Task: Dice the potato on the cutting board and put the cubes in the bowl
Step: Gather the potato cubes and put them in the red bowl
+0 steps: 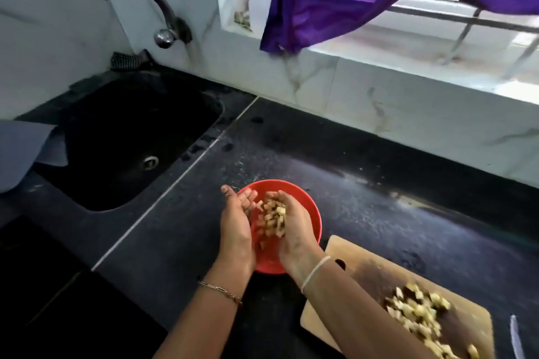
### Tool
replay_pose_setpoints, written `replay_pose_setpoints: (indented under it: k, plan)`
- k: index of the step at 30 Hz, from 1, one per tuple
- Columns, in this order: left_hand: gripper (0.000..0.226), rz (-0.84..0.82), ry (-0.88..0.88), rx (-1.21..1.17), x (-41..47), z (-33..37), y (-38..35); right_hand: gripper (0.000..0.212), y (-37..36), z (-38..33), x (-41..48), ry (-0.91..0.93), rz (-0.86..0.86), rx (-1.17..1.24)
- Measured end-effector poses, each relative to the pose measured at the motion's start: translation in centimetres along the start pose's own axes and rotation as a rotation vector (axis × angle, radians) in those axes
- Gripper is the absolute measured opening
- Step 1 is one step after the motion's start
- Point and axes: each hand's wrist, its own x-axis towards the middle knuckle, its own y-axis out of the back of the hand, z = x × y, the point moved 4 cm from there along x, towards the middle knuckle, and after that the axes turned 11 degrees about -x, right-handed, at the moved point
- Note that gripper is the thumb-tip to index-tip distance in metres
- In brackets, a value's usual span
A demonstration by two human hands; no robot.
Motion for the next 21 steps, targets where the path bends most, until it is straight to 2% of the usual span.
replay_pose_setpoints:
  k: [1,5,15,17,21]
  plan:
    - [0.069,-0.008,0.005,0.026,0.1,0.0,0.3,0.023,0.2,0.0,0.0,0.003,0.024,-0.038]
    - [0.072,-0.052,0.036,0.078,0.7,-0.3,0.8,0.043,1.2,-0.1,1.0,0.099,0.108,-0.156]
    - [0.064,-0.085,-0.002,0.085,1.5,-0.4,1.6,0.049,2.0,-2.5,0.8,0.351,0.189,-0.454]
    - [0.061,-0.102,-0.012,0.08,1.4,-0.3,1.4,0.054,2.2,-2.9,0.7,0.298,0.143,-0.406]
    - [0.063,-0.143,-0.016,0.081,1.0,-0.3,0.7,0.056,2.9,-3.2,-0.1,0.115,0.033,-0.145]
